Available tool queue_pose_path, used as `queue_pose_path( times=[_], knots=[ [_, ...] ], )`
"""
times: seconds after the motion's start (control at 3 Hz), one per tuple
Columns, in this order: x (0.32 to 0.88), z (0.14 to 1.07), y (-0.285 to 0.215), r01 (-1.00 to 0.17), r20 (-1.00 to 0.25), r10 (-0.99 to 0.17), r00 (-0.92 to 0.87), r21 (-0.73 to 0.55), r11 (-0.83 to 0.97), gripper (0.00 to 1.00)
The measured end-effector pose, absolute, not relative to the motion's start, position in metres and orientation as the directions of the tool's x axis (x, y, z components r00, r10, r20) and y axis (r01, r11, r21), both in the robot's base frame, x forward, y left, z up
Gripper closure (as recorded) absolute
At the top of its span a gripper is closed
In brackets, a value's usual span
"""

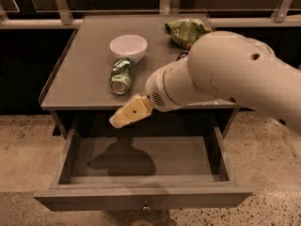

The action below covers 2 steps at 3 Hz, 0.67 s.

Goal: Place green can into top drawer

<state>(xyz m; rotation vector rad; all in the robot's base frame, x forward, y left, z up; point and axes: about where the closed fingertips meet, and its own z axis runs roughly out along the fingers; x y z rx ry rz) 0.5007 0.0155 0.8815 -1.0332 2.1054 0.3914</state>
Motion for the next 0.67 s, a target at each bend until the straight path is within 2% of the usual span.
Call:
queue_pose_path(
  times=[0.67],
  knots=[
    [0.522, 0.876, 0.017, -0.723, -0.780, -0.460, -0.424, -0.015, 0.691, 0.00]
  ],
)
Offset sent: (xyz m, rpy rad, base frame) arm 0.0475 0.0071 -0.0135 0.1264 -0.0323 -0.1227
